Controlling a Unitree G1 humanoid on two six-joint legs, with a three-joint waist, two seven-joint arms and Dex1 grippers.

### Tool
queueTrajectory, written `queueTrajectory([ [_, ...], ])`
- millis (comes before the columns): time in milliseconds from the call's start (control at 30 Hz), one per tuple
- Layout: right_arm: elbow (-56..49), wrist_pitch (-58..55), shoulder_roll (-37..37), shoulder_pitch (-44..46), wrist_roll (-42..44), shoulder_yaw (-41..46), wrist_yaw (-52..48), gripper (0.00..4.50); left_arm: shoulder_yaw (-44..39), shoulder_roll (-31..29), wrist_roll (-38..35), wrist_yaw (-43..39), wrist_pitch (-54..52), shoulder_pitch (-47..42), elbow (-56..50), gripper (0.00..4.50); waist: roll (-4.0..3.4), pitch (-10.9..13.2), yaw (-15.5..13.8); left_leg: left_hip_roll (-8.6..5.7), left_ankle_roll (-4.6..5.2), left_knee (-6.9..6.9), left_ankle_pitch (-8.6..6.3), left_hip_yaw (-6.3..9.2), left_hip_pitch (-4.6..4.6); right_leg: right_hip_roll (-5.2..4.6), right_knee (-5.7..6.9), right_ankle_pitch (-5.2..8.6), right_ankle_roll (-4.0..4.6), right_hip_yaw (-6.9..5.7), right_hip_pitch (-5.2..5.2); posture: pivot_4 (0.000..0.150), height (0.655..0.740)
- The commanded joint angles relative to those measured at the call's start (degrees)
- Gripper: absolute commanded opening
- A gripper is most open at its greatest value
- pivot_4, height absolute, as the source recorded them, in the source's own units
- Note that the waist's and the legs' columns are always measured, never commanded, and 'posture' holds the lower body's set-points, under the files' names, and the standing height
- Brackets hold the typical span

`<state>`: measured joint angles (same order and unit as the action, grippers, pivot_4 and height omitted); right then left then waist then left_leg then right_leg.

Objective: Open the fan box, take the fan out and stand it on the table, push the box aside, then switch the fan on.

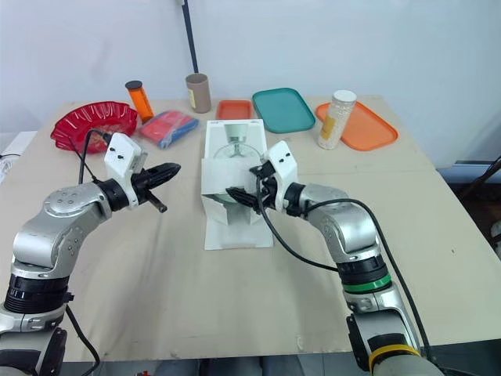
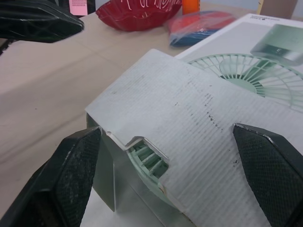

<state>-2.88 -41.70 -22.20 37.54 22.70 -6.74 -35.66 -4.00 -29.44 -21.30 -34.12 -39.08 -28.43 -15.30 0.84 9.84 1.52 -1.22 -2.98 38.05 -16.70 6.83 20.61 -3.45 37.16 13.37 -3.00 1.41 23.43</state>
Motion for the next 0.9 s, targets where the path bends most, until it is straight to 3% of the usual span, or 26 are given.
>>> queueTrajectory([
  [33,-0.63,-0.64,0.33,1.37,-0.07,1.09,0.44,4.50,1.30,1.72,-0.72,0.06,1.21,-3.80,-0.70,0.05,0.00,0.00,-0.11,0.00,0.00,0.00,0.00,0.01,0.00,0.00,0.00,0.00,0.00,0.00,-0.01,0.150,0.7400],
  [500,-4.95,0.11,0.03,-0.92,-2.22,0.44,1.89,4.50,12.61,8.97,8.93,0.37,5.38,-14.96,19.93,0.05,0.00,0.00,-0.02,-0.02,0.00,0.01,0.00,-0.01,0.02,0.00,0.01,-0.01,0.00,-0.01,0.02,0.150,0.7400],
  [900,-29.24,-2.19,-7.03,-12.09,-2.05,-1.11,1.90,4.50,13.58,9.39,11.35,-1.10,4.55,-15.74,22.89,0.05,0.01,0.00,-0.06,-0.03,0.00,0.03,0.00,0.02,0.04,-0.01,0.01,-0.01,-0.02,-0.02,0.00,0.150,0.7400],
])
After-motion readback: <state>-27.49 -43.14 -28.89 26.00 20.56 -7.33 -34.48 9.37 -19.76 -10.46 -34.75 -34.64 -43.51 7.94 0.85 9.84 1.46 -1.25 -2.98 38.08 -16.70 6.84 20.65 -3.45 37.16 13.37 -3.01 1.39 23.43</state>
